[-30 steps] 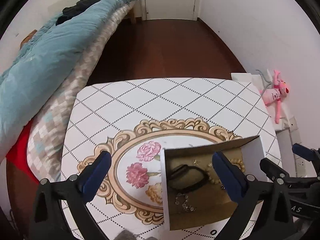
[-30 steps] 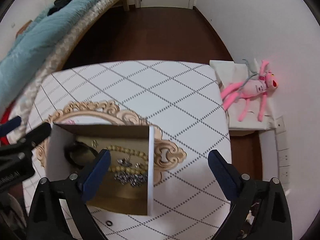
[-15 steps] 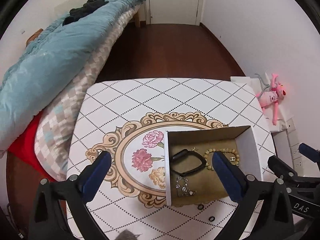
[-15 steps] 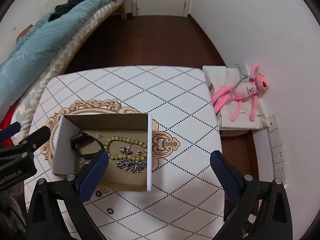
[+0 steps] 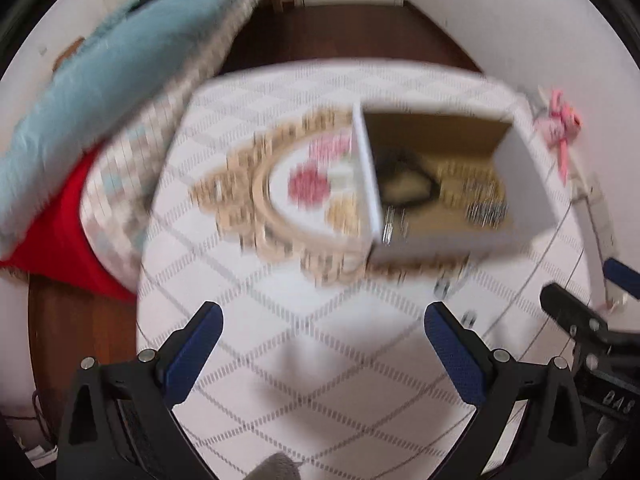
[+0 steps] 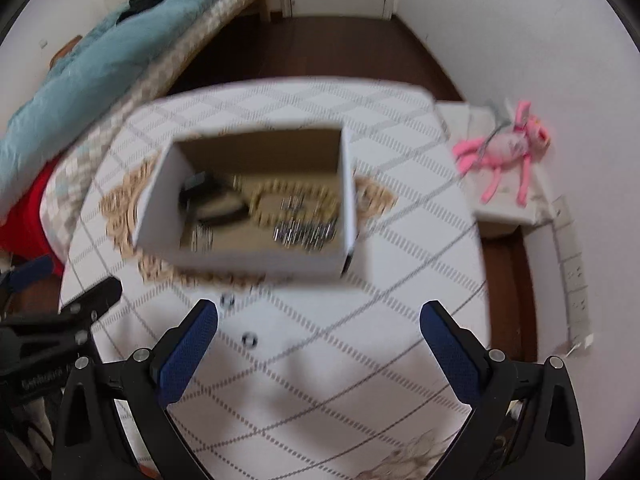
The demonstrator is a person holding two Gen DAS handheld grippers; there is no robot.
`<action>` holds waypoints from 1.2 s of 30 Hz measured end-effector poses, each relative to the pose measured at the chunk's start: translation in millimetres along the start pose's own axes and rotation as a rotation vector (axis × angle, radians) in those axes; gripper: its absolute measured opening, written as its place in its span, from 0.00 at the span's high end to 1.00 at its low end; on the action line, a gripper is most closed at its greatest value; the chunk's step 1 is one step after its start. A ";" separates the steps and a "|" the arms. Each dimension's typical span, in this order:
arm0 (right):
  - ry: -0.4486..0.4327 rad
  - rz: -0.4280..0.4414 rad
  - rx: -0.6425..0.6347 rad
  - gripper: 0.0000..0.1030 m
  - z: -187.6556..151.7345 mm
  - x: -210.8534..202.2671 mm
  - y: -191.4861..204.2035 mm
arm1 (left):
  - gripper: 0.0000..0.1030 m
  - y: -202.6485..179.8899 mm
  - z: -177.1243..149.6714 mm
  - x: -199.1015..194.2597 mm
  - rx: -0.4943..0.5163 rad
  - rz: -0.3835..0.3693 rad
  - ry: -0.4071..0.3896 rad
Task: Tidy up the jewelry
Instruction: 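Lift both open tools out of the box, then pinch a black ring with the right tool while the left tool pinches another black ring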
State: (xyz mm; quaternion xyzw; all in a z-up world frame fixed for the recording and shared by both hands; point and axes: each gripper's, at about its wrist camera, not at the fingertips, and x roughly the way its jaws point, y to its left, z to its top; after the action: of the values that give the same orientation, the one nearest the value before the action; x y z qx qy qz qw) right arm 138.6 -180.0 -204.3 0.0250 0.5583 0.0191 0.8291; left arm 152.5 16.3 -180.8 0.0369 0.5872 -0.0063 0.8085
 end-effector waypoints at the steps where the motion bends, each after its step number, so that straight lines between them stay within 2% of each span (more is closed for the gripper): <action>1: 0.014 0.006 -0.001 0.01 -5.2 6.5 3.0 | 0.00 1.1 -8.7 10.7 0.001 0.007 0.035; 4: 0.037 0.028 -0.009 0.01 -20.7 25.3 12.7 | 0.00 5.6 -27.8 32.8 -0.013 0.010 0.103; 6: 0.033 0.037 -0.009 0.09 -26.4 33.4 18.7 | 0.00 11.0 -37.8 46.2 -0.031 0.015 0.135; 8: 0.049 0.039 -0.029 0.28 -31.1 44.3 26.3 | 0.00 15.3 -44.2 54.3 -0.048 0.021 0.152; 12: 0.084 0.065 -0.033 0.35 -36.3 60.2 35.7 | 0.00 19.0 -53.9 64.2 -0.062 0.022 0.177; 14: 0.093 0.080 -0.034 0.46 -37.8 64.9 38.6 | 0.00 20.2 -56.1 64.3 -0.067 0.015 0.173; 16: 0.106 0.086 -0.035 0.52 -39.1 69.9 41.3 | 0.00 20.5 -57.3 64.1 -0.071 0.014 0.171; 17: 0.097 0.082 -0.038 0.59 -39.8 70.3 42.7 | 0.00 20.4 -57.7 64.1 -0.070 0.015 0.170; 18: 0.090 0.082 -0.045 0.62 -40.2 70.3 44.2 | 0.00 20.1 -58.2 64.0 -0.069 0.016 0.167; 19: 0.083 0.071 -0.049 0.72 -40.2 69.9 44.7 | 0.00 19.9 -58.7 64.0 -0.068 0.017 0.166; 20: 0.076 0.062 -0.051 0.87 -40.0 69.8 45.2 | 0.00 19.6 -58.9 63.9 -0.067 0.019 0.165; 24: 0.068 0.074 -0.042 0.88 -40.5 69.3 41.2 | 0.00 15.6 -57.3 59.1 -0.053 0.046 0.143; 27: 0.044 0.093 0.006 0.88 -41.4 61.4 25.7 | 0.00 3.0 -45.9 46.0 -0.050 0.050 0.091; 32: 0.016 0.097 0.091 0.88 -43.6 48.4 -8.7 | 0.01 -30.5 -28.2 36.5 -0.036 -0.038 0.015; 36: 0.008 0.053 0.139 0.88 -48.8 47.0 -37.2 | 0.04 -65.2 -15.7 38.0 0.012 -0.054 -0.038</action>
State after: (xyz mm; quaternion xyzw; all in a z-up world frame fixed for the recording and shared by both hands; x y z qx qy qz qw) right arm 111.2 -213.3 -268.4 0.0974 0.5607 0.0023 0.8222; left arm 145.9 -46.4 -225.1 0.0256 0.5723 -0.0324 0.8190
